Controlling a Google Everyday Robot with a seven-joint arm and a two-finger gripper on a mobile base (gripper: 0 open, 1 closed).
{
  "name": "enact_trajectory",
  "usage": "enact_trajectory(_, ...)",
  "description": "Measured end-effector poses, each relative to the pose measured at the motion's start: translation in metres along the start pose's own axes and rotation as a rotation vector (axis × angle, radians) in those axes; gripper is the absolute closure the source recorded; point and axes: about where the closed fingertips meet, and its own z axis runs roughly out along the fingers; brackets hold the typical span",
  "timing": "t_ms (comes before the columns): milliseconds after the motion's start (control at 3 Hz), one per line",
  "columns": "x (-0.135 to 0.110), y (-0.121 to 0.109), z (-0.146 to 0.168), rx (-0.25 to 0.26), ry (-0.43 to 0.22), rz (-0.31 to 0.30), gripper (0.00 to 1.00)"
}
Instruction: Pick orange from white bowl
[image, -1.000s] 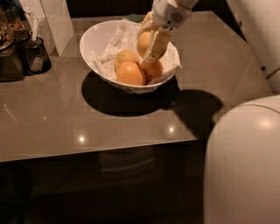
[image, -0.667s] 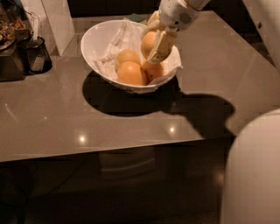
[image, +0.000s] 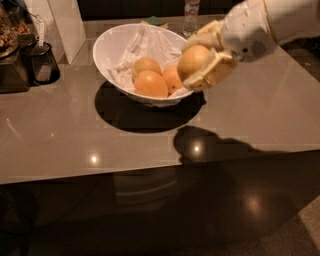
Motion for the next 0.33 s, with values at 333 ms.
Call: enact_trajectory(333,0.0033,0.0004,0.0013,-0.009,0.012,0.0,1.0)
